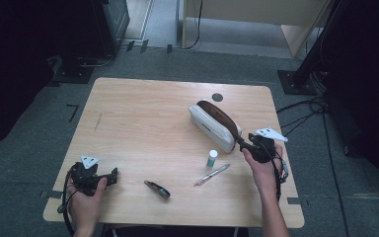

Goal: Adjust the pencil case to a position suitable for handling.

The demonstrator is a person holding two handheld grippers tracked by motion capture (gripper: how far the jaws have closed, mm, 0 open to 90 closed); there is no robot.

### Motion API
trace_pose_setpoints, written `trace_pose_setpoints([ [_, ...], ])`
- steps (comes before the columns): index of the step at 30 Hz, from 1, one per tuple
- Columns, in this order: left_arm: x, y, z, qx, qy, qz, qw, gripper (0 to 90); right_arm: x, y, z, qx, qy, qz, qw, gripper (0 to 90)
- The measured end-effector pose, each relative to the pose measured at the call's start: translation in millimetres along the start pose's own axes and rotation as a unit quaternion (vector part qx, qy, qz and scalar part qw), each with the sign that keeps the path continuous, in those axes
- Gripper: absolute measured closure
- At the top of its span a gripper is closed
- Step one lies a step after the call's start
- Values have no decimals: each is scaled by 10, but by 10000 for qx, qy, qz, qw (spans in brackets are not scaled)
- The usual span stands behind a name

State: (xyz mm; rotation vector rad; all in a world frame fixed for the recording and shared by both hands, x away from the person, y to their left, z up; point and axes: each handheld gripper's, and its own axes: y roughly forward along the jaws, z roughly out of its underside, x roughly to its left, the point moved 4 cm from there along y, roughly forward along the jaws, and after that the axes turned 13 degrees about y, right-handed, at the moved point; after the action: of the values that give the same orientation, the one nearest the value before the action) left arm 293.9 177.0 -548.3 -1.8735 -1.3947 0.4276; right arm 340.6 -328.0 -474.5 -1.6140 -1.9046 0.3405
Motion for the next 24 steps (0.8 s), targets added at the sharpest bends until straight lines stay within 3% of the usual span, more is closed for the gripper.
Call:
trace_pose_setpoints([
  [14, -3, 0, -1, -6, 6, 9, 10000, 0, 19, 361, -30, 235, 17, 134, 9996, 525],
  [21, -3, 1, -1, -7, 7, 10, 10000, 0, 22, 407, -35, 196, -31, 119, 9997, 788],
  [24, -3, 0, -1, -6, 7, 10, 10000, 0, 27, 405, -46, 178, -104, 68, 9998, 805],
])
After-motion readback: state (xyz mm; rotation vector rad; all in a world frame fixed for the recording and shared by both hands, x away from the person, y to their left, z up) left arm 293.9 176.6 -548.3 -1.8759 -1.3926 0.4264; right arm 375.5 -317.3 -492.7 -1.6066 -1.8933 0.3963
